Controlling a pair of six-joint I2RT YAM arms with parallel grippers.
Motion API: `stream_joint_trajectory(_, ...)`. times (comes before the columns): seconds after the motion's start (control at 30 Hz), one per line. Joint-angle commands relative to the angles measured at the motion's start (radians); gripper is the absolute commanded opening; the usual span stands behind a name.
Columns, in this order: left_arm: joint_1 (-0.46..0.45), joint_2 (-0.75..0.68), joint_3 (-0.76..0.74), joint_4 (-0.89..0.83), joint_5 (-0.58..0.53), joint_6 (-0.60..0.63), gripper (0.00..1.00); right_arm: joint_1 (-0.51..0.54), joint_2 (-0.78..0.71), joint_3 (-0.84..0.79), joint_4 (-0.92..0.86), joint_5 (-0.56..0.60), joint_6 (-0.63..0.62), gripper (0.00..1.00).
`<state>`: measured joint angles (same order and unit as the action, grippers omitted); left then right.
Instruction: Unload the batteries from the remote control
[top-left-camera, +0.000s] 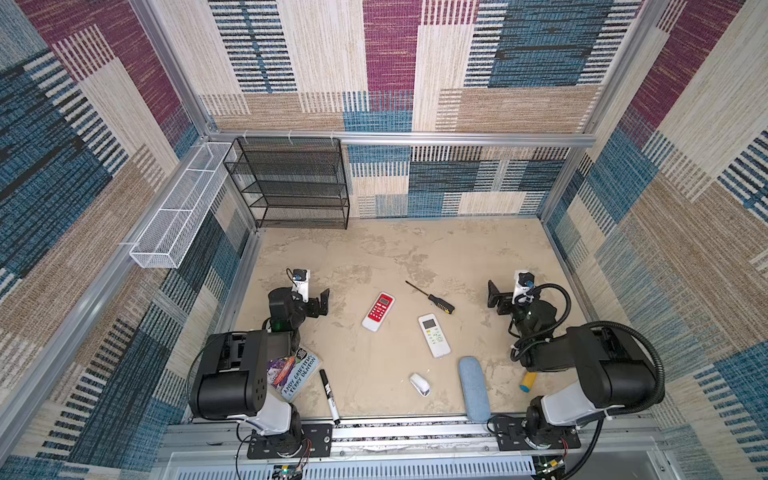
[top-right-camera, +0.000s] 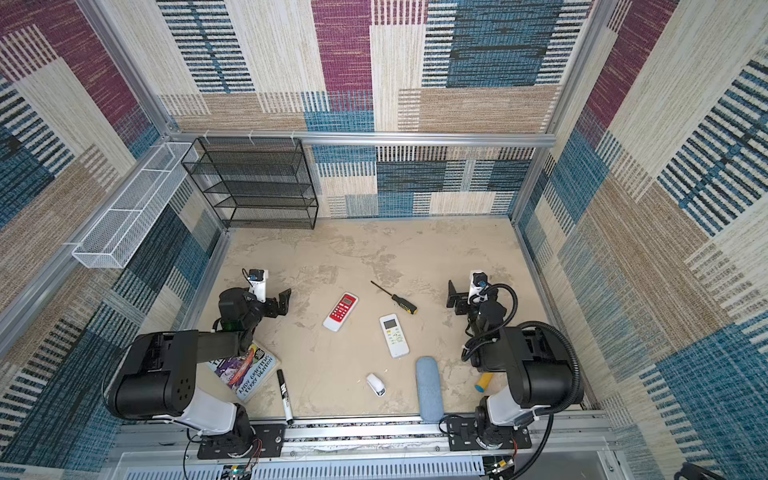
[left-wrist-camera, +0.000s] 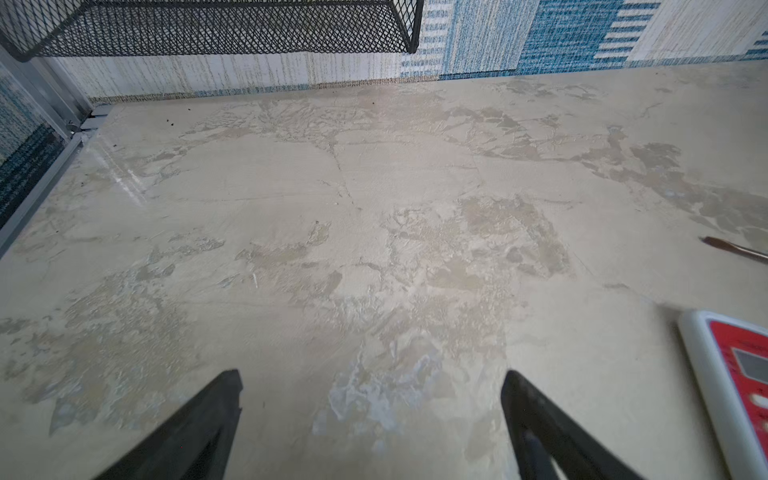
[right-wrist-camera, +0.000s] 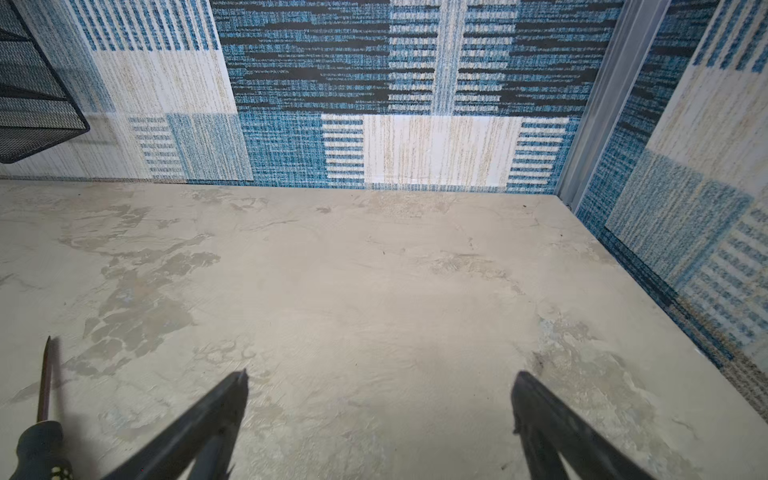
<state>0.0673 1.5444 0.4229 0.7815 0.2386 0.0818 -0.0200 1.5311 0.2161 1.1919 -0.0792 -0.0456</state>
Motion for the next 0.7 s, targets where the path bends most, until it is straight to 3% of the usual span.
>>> stream_joint_trajectory(0.0, 0.0, 0.002, 0.013, 0.027, -0.126, -0.078, 1.0, 0.002, 0.001, 0.008, 0.062, -0.008, 0.007, 1.0)
stream_joint_trajectory(0.67, 0.0, 0.002, 0.02, 0.013, -0.097, -0.065, 0.99, 0.0, 0.001, 0.008, 0.061, -0.008, 0.007, 1.0)
